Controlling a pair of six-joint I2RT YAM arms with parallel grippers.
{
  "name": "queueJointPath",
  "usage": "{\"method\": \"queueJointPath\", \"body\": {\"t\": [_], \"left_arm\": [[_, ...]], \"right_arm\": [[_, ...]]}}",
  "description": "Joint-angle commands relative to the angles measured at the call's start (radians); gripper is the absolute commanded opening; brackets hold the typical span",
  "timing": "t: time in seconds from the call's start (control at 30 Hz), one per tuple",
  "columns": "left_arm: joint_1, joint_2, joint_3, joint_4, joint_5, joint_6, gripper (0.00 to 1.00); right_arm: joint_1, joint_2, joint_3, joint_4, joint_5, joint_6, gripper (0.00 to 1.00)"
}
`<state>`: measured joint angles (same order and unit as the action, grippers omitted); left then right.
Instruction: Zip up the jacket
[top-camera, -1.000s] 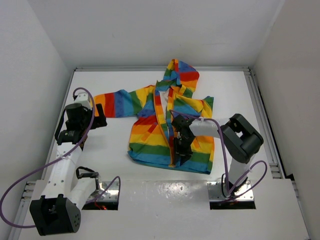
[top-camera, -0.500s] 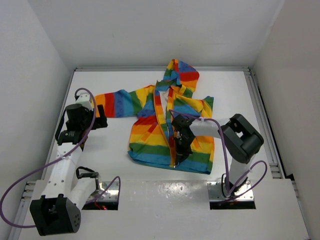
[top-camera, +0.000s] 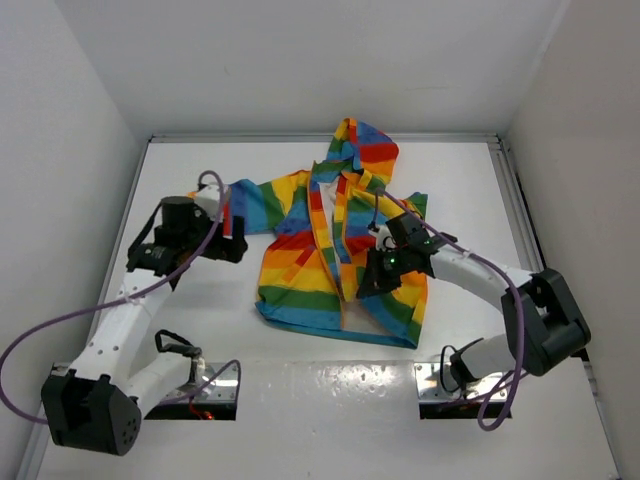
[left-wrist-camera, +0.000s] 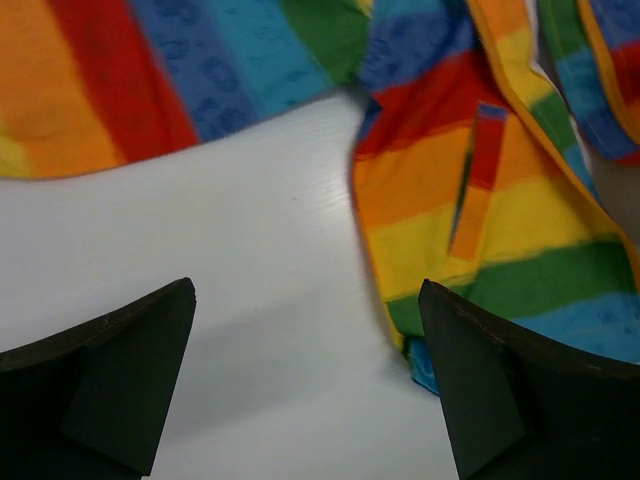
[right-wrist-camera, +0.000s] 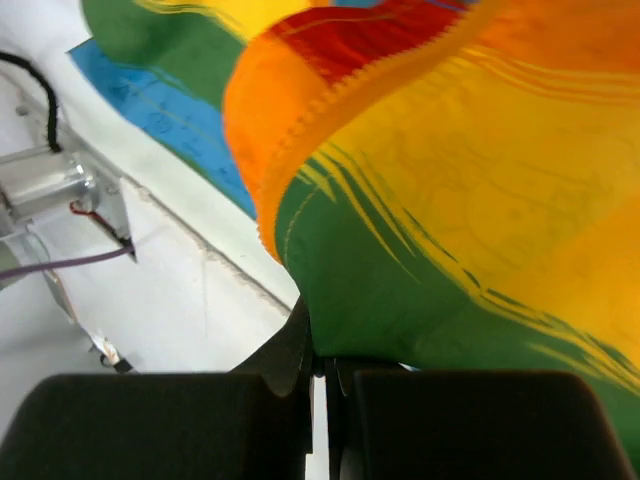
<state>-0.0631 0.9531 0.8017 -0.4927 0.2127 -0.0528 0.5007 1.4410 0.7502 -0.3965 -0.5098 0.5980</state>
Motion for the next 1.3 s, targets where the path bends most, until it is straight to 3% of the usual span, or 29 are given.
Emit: {"method": "queueJointPath", "body": {"t": [0.0, 0.07, 0.17, 0.2, 0.23, 0.4, 0.53, 0.67, 0.83, 0.97, 1.27], "left_arm": [[-0.151, 0.032, 0.063, -0.078, 0.010, 0.039, 1.00], [-0.220, 0.064, 0.076, -0.096, -0.013, 0.048, 1.00], [-0.354, 0.142, 0.087, -0.118, -0.039, 0.047, 0.85], [-0.425, 0.163, 0.087, -0.118, -0.050, 0.047, 0.77], [-0.458, 0.196, 0.096, -0.118, -0.059, 0.047, 0.75], [-0.639, 0.283, 0.116, -0.096, -0.094, 0.024, 0.85], [-0.850, 0.349, 0.134, -0.073, -0.156, 0.048, 0.85], [-0.989, 0.395, 0.157, -0.034, -0.194, 0.057, 0.86], [-1.066, 0.472, 0.185, 0.022, -0.248, 0.022, 0.86], [-1.077, 0.541, 0.206, 0.062, -0.248, -0.002, 0.77], [-1.119, 0.656, 0.274, 0.085, -0.226, -0.002, 0.74]], "right_arm": [[-0.027, -0.031, -0.043, 0.022, -0.004, -0.040, 0.00], [-0.027, -0.031, -0.067, 0.021, 0.022, -0.023, 0.00], [-0.036, -0.008, -0.101, 0.004, 0.099, 0.040, 0.00], [-0.050, -0.001, -0.107, -0.014, 0.108, 0.069, 0.00], [-0.060, 0.004, -0.120, -0.019, 0.123, 0.081, 0.00], [-0.136, 0.035, -0.150, -0.071, 0.116, 0.169, 0.00], [-0.154, 0.056, -0.158, -0.058, 0.117, 0.194, 0.00], [-0.169, 0.098, -0.141, -0.056, 0.117, 0.207, 0.00], [-0.172, 0.143, -0.117, -0.047, 0.103, 0.239, 0.00], [-0.172, 0.165, -0.098, -0.045, 0.096, 0.240, 0.00], [-0.172, 0.196, -0.069, -0.080, 0.094, 0.235, 0.00]]}}
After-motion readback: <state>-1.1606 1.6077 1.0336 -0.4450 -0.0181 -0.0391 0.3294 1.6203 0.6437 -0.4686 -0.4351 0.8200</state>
